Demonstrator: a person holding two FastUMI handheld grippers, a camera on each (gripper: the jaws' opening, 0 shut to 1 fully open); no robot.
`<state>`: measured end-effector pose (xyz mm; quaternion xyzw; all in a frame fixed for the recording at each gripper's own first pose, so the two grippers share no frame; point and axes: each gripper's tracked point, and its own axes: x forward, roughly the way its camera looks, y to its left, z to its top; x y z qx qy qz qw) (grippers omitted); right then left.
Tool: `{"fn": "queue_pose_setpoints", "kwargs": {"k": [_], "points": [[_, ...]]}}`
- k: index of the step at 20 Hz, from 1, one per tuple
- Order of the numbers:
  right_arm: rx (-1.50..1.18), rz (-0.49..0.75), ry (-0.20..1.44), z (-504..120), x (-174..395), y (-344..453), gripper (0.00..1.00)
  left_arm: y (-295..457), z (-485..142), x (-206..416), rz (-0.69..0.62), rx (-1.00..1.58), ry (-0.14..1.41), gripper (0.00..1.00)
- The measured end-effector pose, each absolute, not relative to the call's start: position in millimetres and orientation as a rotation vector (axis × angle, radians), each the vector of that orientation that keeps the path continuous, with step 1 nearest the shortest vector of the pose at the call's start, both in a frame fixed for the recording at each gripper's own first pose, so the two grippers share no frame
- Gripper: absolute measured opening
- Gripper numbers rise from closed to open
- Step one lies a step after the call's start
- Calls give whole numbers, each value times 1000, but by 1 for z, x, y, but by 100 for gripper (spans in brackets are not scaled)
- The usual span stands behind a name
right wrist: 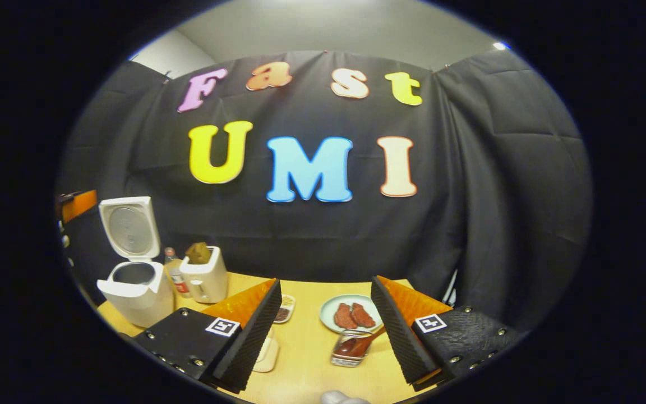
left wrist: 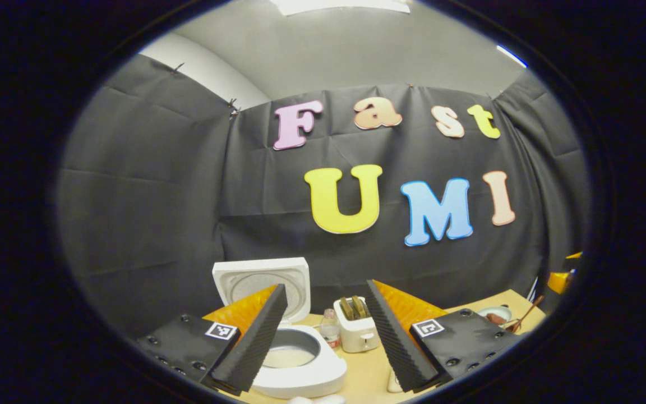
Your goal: Close the left gripper, press the button to open the rice cooker; take a wooden spoon from the chopstick holder with the right hand, scoop a spoonful of rice and pour it into the rice cooker, then put the wooden spoon back into the chopstick holder.
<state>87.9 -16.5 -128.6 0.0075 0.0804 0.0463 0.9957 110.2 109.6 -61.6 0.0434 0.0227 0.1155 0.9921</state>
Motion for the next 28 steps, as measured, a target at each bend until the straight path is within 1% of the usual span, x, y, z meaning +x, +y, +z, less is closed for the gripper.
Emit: {"fn": "queue_pose_setpoints", "kwargs": {"k": [2, 3, 4, 5, 6, 7, 12, 13, 17, 18, 21, 25, 26, 28], "points": [[-23, 154, 154, -123, 70, 5, 98, 129, -42, 138, 251, 95, 24, 98], [-47, 172, 140, -117, 65, 13, 93, 140, -32, 151, 265, 105, 15, 98], [-80, 176, 131, -114, 60, 17, 98, 152, -24, 164, 286, 115, 8, 97], [-99, 183, 119, -110, 56, 22, 98, 160, -17, 176, 293, 118, -4, 96], [-96, 194, 119, -109, 52, 29, 93, 171, -12, 186, 315, 119, -3, 96], [-79, 206, 128, -111, 49, 35, 98, 178, -7, 197, 319, 115, -12, 95], [-32, 200, 161, -108, 45, 37, 98, 233, -2, 250, 360, 65, 1, 98], [-31, 197, 157, -106, 45, 37, 98, 247, -9, 265, 361, 55, 18, 99], [-40, 190, 168, -102, 43, 38, 98, 301, -41, 322, 411, 41, 69, 95], [-39, 189, 176, -104, 43, 39, 98, 311, -53, 333, 417, 40, 98, 93], [-47, 184, 200, -107, 41, 39, 98, 338, -101, 361, 453, 17, 203, 95], [-32, 174, 206, -105, 38, 36, 98, 353, -146, 370, 503, -6, 329, 93], [-23, 173, 209, -105, 38, 35, 98, 354, -140, 372, 501, 10, 315, 95], [2, 177, 216, -106, 38, 35, 98, 351, -142, 368, 500, 6, 342, 94]]}}
